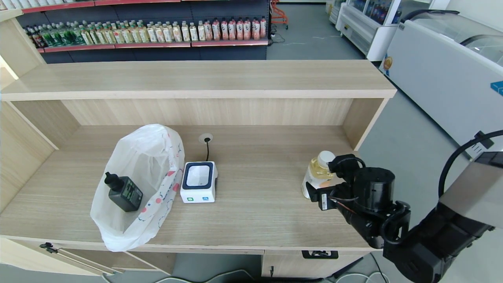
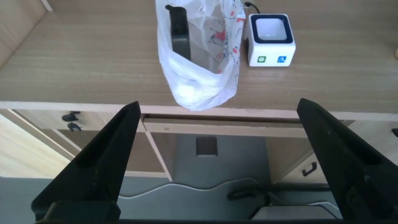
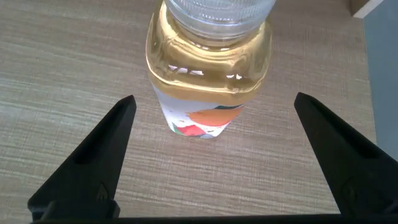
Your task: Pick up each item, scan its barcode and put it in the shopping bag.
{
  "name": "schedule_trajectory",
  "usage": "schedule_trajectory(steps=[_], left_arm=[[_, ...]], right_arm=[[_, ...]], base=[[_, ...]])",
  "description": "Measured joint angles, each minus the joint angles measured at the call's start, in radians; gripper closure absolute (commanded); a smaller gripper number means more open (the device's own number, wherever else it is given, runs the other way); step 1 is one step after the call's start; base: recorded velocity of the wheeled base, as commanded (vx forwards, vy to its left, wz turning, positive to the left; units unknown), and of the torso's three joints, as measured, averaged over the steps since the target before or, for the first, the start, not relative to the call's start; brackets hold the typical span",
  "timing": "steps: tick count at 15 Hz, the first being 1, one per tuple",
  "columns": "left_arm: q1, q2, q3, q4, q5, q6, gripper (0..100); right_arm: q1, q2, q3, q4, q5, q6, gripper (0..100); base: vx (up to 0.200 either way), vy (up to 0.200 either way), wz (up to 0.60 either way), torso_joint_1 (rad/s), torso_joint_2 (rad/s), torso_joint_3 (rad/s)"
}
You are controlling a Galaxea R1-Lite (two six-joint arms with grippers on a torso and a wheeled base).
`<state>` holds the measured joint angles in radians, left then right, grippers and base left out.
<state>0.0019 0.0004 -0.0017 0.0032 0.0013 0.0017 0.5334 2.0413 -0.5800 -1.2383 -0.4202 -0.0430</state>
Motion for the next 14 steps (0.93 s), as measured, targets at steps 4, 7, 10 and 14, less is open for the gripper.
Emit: schedule_trajectory(steps=[4,7,10,14], left_arm=[[0.0,0.0,0.0,0.0,0.0,0.0,0],[0.0,0.0,0.0,0.0,0.0,0.0,0],[0.0,0.0,0.0,0.0,0.0,0.0,0],[0.0,0.0,0.0,0.0,0.0,0.0,0]], right_arm=[[-0.007,0.064,-0.084,-0.02,0.032,0.001,0],[-0.007,0.114,-0.14,-0.044,0.043,0.003,0],[-0.009,0.161,-0.183,-0.059,0.048,0.001,0],[-0.017,0.217,-0.27,-0.06,0.089,0.002,0]], base=[[0.0,0.0,0.0,0.0,0.0,0.0],[0.0,0.0,0.0,0.0,0.0,0.0],[0.0,0.0,0.0,0.0,0.0,0.0],[0.0,0.0,0.0,0.0,0.0,0.0]])
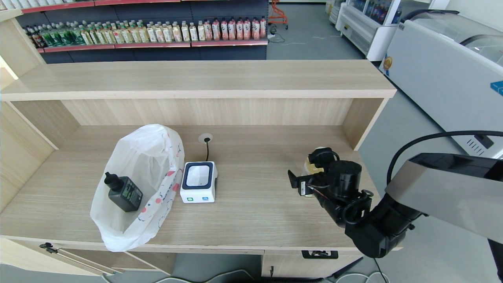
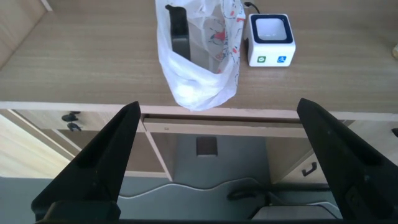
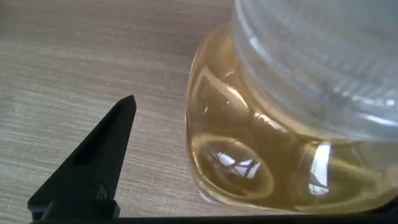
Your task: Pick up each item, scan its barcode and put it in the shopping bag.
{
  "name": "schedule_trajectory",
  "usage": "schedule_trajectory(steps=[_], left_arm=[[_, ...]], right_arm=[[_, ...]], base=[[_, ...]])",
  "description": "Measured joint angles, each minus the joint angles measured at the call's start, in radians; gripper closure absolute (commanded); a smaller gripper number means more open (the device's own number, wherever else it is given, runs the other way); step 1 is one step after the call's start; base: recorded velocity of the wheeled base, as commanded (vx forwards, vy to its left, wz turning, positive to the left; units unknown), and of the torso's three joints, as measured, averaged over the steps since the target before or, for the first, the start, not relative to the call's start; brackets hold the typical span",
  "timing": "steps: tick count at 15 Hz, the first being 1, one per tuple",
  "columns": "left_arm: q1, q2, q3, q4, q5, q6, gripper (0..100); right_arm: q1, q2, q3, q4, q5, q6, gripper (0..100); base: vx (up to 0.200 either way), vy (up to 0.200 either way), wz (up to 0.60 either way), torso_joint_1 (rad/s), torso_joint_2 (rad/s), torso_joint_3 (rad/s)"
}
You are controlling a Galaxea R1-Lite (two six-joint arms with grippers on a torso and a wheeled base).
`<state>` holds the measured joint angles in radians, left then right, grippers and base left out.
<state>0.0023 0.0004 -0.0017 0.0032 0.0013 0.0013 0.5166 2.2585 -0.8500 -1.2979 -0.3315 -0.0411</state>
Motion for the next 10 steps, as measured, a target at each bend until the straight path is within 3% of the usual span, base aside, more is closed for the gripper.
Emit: schedule_trajectory(steps=[1,10], left_arm=[[0.0,0.0,0.0,0.0,0.0,0.0,0],[0.0,0.0,0.0,0.0,0.0,0.0,0]], right_arm=[[-0.004,0.012,-0.017,0.0,0.01,-0.001,100],[-0.051,0.022,-0.06,0.0,0.062,-0.061,100]], base=[[0.0,0.0,0.0,0.0,0.0,0.0],[0.0,0.0,0.0,0.0,0.0,0.0]])
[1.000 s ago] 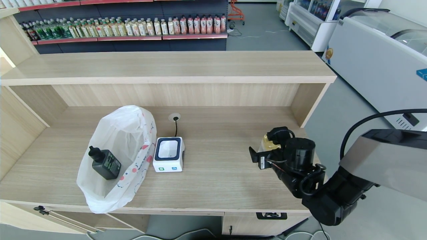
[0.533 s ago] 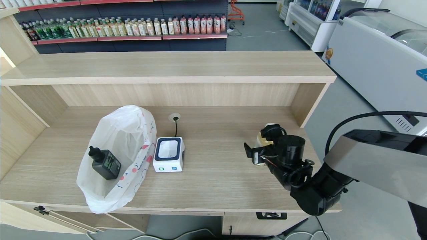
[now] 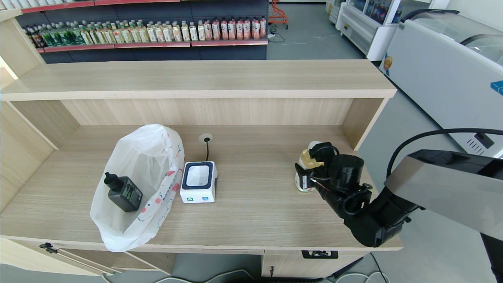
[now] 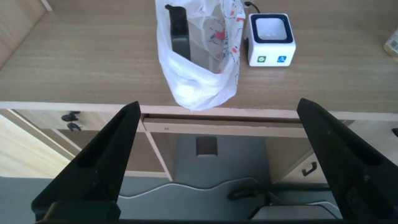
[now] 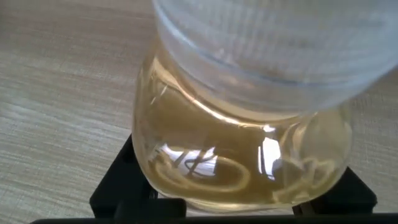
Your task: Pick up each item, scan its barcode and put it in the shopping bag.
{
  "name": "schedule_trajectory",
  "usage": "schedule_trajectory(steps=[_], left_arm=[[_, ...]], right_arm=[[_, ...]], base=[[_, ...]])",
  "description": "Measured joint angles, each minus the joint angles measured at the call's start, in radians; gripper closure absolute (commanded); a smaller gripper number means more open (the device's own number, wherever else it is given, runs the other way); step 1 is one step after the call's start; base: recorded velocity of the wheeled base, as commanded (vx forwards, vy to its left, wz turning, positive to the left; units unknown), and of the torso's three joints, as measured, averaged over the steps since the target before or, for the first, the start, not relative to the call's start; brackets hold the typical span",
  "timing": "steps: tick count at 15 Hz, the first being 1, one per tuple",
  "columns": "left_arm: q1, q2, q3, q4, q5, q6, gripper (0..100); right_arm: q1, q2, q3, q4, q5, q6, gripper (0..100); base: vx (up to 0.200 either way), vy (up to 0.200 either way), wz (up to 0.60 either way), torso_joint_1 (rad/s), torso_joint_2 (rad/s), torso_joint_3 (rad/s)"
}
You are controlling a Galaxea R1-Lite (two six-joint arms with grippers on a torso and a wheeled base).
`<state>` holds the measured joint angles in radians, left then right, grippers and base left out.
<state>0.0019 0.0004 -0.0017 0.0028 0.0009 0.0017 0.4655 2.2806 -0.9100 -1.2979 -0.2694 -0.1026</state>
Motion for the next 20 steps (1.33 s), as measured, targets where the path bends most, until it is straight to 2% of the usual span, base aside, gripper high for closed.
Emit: schedule_trajectory(steps=[5,8,10,12,15,20], left_arm=[[0.0,0.0,0.0,0.0,0.0,0.0,0],[0.0,0.0,0.0,0.0,0.0,0.0,0],[0.0,0.0,0.0,0.0,0.0,0.0,0],[0.0,0.0,0.0,0.0,0.0,0.0,0],[0.0,0.0,0.0,0.0,0.0,0.0,0],[0.0,0.0,0.0,0.0,0.0,0.0,0]], right_arm=[[-0.008,-0.105,0.091,0.029,0.065,0.088,100],[0.004,-0.271,0.139,0.171,0.177,0.231,100],[0.052,-0.419,0.162,0.311,0.264,0.35,100],[0.144,-0.534,0.181,0.374,0.362,0.448,100],[0.22,-0.6,0.24,0.305,0.511,0.522,100],[0.26,-0.571,0.383,0.15,0.603,0.533,100]], base=[[0.0,0.0,0.0,0.0,0.0,0.0],[0.0,0.0,0.0,0.0,0.0,0.0],[0.0,0.0,0.0,0.0,0.0,0.0],[0.0,0.0,0.0,0.0,0.0,0.0],[0.0,0.0,0.0,0.0,0.0,0.0],[0.0,0.0,0.0,0.0,0.0,0.0]])
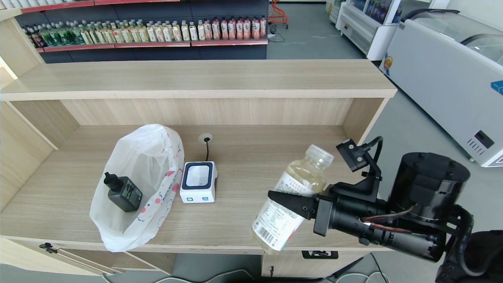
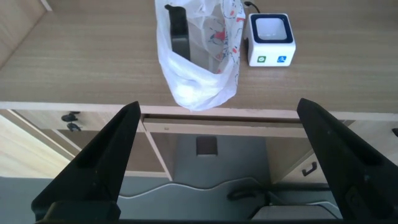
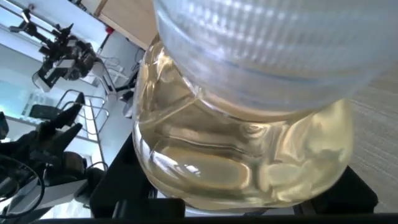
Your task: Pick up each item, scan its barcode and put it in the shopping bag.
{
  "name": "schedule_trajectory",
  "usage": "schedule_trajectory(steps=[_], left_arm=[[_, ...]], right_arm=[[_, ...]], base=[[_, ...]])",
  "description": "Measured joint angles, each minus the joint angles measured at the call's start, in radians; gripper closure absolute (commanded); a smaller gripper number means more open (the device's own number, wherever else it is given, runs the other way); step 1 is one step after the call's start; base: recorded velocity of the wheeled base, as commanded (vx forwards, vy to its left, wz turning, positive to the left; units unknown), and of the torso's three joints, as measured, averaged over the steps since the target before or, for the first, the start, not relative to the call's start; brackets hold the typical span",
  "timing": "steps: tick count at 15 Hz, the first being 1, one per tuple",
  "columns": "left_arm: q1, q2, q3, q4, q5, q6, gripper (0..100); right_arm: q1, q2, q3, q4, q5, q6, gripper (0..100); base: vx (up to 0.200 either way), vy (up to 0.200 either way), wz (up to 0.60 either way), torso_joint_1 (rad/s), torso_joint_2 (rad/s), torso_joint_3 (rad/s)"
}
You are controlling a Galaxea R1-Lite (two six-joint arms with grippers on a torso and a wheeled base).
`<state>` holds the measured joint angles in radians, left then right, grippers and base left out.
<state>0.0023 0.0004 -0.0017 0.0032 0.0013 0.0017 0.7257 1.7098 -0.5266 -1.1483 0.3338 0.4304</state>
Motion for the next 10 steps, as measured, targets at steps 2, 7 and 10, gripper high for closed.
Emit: schedule_trajectory(steps=[2,7,10], left_arm=[[0.0,0.0,0.0,0.0,0.0,0.0,0],[0.0,0.0,0.0,0.0,0.0,0.0,0],[0.0,0.0,0.0,0.0,0.0,0.0,0]], right_arm=[[0.01,0.023,0.031,-0.072,0.025,0.041,100],[0.028,0.053,0.051,-0.104,0.067,0.048,100],[0.035,0.095,0.058,-0.189,0.068,0.046,100]], base=[[0.0,0.0,0.0,0.0,0.0,0.0],[0.0,0.0,0.0,0.0,0.0,0.0],[0.0,0.0,0.0,0.0,0.0,0.0]])
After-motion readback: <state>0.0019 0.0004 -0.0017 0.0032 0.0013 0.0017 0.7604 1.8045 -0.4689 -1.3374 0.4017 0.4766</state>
